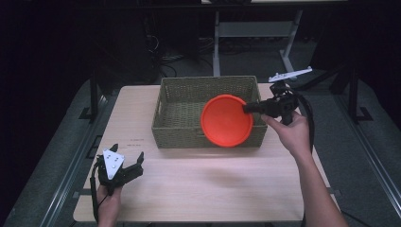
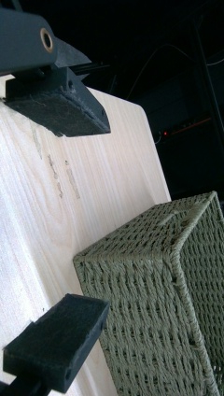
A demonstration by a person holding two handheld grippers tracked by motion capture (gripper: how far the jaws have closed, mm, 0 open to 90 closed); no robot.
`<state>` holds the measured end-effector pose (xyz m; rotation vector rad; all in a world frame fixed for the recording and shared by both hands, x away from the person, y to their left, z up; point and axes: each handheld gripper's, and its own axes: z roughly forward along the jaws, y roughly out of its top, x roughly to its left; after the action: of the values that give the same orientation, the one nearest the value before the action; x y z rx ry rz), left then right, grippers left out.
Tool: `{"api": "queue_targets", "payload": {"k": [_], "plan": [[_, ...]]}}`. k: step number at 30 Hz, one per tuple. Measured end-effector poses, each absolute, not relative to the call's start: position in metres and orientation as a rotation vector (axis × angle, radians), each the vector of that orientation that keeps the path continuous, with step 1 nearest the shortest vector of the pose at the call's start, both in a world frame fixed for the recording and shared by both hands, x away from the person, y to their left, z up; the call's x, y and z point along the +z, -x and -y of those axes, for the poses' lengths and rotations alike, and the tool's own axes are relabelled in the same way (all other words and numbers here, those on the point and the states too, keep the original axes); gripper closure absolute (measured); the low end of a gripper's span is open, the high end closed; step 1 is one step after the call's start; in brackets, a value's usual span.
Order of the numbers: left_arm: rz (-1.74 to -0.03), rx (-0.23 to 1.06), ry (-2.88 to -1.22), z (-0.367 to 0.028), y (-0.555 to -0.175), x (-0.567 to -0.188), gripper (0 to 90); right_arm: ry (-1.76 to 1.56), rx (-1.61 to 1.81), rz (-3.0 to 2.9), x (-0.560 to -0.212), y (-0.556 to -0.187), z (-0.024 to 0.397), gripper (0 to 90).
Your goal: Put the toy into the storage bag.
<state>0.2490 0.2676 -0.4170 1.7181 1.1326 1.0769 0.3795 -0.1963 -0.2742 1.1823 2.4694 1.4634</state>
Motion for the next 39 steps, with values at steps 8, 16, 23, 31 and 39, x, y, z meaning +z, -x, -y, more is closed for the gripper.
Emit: {"api": "queue_targets", "payload": {"k": [8,16,23,31,39], "plan": [[-1.127,1.075,-1.72,-0.266,-0.248,-0.417,12.7,-1.244,1.506,-2.441,-0.272,-0.402,0.194,82.0],[-1.121,1.077,-1.717,-0.266,-0.248,-0.417,12.7,-1.301,1.538,-2.377,-0.266,-0.426,0.194,81.9],[-1.118,1.073,-1.715,-0.265,-0.248,-0.417,12.7,-1.361,1.517,-2.342,-0.27,-0.441,0.195,81.9],[-1.118,1.073,-1.712,-0.265,-0.248,-0.417,12.7,-1.416,1.462,-2.315,-0.278,-0.456,0.194,81.9],[-1.115,1.073,-1.711,-0.265,-0.248,-0.417,12.7,-1.491,1.382,-2.289,-0.295,-0.475,0.191,81.8]]}}
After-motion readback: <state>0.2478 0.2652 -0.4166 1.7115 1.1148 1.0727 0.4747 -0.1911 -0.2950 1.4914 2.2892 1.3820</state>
